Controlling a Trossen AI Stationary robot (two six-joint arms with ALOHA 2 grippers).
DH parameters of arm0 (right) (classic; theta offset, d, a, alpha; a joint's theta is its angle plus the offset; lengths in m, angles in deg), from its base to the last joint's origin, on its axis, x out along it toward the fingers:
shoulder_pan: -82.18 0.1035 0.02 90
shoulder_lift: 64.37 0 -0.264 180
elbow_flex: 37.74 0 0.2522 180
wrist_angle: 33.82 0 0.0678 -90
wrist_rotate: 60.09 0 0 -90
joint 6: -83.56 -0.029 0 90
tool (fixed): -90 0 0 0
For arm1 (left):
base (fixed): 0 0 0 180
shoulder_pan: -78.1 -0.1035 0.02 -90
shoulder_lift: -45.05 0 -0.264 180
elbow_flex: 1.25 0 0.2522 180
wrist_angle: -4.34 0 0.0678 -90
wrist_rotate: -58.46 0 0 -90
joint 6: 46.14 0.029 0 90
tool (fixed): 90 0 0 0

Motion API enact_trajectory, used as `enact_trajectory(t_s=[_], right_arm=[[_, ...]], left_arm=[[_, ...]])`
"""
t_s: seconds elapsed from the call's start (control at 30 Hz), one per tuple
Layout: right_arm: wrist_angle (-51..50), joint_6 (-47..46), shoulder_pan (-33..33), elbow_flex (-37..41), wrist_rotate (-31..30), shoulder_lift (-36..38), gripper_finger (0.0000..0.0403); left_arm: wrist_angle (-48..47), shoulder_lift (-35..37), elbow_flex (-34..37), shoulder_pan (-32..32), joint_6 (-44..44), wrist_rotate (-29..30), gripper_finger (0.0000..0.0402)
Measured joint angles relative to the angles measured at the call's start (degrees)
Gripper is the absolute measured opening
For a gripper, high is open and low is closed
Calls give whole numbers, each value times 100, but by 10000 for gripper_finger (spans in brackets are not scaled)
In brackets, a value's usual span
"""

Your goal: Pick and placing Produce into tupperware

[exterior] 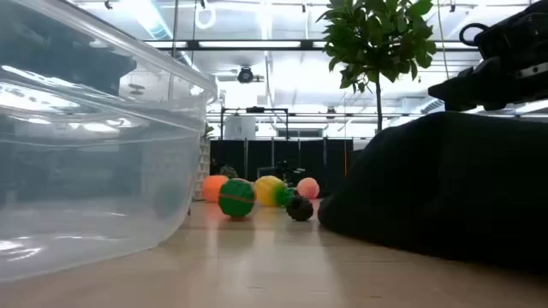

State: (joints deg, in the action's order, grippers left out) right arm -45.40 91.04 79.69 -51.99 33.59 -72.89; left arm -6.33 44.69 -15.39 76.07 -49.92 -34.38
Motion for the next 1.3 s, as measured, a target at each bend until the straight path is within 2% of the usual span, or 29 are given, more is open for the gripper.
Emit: enact_trajectory(t_s=[0.47, 0.83, 1.3], right_arm=[[-1, 0, 1, 0, 0, 1, 23], [-2, 0, 0, 0, -1, 1, 23], [-2, -1, 0, 0, 0, 1, 23]], left_arm=[[0, 0, 2, 0, -1, 0, 40], [0, 0, 2, 1, -3, 0, 28], [0, 0, 2, 0, -1, 1, 38]])
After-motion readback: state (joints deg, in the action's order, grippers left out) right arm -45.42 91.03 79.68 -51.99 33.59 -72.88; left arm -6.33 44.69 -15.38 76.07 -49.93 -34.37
